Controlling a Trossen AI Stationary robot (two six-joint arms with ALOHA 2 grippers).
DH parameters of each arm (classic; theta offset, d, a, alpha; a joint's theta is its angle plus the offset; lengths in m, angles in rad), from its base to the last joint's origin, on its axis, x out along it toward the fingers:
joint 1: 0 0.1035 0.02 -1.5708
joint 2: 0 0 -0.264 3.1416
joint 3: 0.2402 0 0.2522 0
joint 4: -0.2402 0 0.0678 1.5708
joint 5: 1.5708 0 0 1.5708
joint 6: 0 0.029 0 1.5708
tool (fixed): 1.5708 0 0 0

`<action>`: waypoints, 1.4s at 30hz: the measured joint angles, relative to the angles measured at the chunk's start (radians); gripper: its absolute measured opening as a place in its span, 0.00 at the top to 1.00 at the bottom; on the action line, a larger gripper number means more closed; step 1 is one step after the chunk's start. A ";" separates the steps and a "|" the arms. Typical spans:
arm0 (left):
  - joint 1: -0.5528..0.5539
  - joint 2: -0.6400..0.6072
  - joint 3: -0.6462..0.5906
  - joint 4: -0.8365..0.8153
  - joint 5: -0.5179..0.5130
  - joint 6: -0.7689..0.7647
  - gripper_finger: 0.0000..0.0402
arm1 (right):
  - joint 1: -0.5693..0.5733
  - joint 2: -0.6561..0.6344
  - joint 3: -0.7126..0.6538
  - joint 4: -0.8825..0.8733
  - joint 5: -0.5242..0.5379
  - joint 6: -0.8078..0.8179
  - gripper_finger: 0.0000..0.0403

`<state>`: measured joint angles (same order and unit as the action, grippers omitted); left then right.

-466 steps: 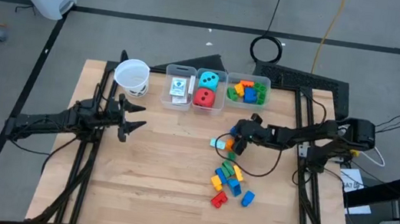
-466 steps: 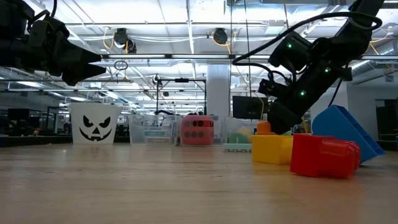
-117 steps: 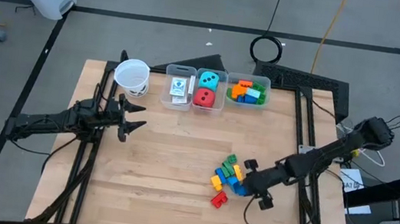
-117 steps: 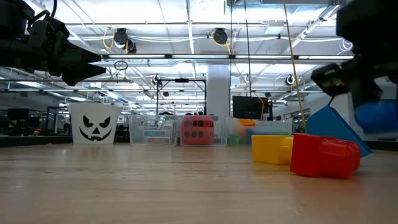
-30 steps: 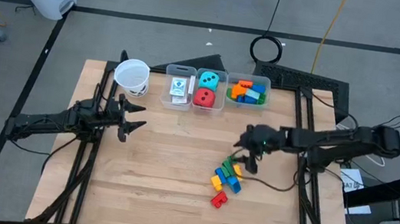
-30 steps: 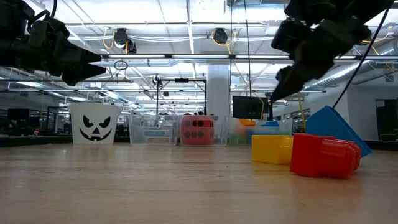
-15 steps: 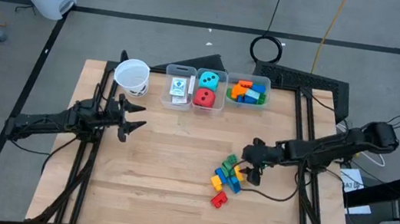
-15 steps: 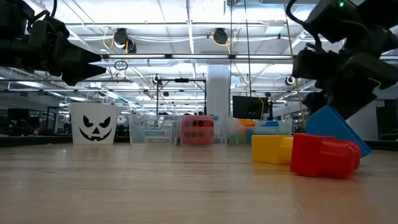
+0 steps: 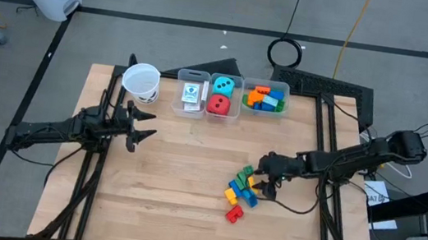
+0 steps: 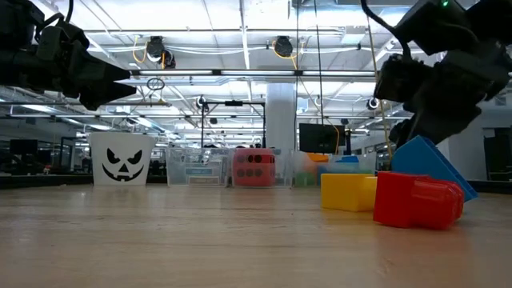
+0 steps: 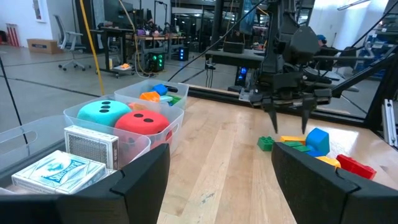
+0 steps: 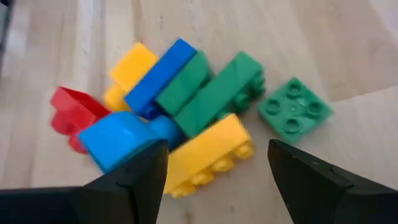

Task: Pick & Place Toys
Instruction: Put the yellow game piece into the right transparent bin

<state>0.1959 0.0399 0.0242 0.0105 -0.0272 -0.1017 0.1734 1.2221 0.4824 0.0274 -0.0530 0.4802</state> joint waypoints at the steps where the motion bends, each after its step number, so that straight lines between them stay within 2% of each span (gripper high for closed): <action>1: 0.000 0.000 0.000 0.000 0.000 0.000 0.28 | 0.002 0.003 0.000 0.005 -0.004 0.004 0.38; 11: 0.000 0.000 0.000 0.000 0.000 0.000 0.28 | 0.018 0.102 0.003 0.007 0.001 -0.006 0.38; 15: 0.000 0.000 0.000 0.000 0.000 0.000 0.28 | 0.006 0.092 0.004 -0.033 0.021 -0.022 0.38; 23: 0.000 0.000 0.000 0.000 0.000 0.000 0.28 | -0.037 -0.021 0.002 -0.159 0.193 -0.101 0.38; 29: 0.000 0.000 0.000 0.000 0.000 0.000 0.28 | -0.055 -0.101 -0.001 -0.226 0.414 -0.161 0.38; 32: 0.000 0.000 0.000 0.000 0.000 0.000 0.28 | -0.056 -0.131 -0.001 -0.215 0.450 -0.113 0.38; 37: 0.000 0.000 0.000 0.000 0.000 0.000 0.29 | -0.055 -0.137 -0.001 -0.201 0.402 0.043 0.38; 42: 0.000 0.000 0.000 0.000 0.000 0.000 0.29 | -0.054 -0.081 0.000 -0.207 0.389 0.162 0.38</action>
<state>0.1959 0.0399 0.0242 0.0105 -0.0273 -0.1017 0.1192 1.1410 0.4820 -0.1800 0.3361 0.6425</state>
